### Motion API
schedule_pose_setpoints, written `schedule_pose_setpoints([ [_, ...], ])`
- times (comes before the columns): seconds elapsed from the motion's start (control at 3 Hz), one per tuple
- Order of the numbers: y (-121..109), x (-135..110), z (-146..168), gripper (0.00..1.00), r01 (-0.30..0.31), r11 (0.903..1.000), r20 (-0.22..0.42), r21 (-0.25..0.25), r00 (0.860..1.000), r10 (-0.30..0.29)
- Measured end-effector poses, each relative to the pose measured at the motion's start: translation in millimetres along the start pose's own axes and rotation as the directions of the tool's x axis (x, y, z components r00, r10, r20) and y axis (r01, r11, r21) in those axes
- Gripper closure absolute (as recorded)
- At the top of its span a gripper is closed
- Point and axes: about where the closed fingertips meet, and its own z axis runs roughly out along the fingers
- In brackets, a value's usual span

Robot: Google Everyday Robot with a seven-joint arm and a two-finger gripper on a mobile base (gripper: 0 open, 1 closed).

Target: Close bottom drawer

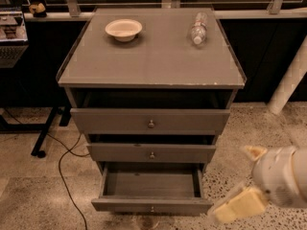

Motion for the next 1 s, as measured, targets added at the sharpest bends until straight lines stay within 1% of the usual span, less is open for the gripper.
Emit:
schedule_pose_setpoints([
  [0.33,25.9,34.4,58.8,0.0,-0.067,0.9904,0.013,-0.12,0.997,0.07],
  [0.67,29.7,41.3,65.8,0.0,-0.081,0.9872,0.008,-0.138,0.997,0.082],
  [1.0,29.7,41.3,65.8,0.19,-0.081,0.9872,0.008,-0.138,0.997,0.082],
])
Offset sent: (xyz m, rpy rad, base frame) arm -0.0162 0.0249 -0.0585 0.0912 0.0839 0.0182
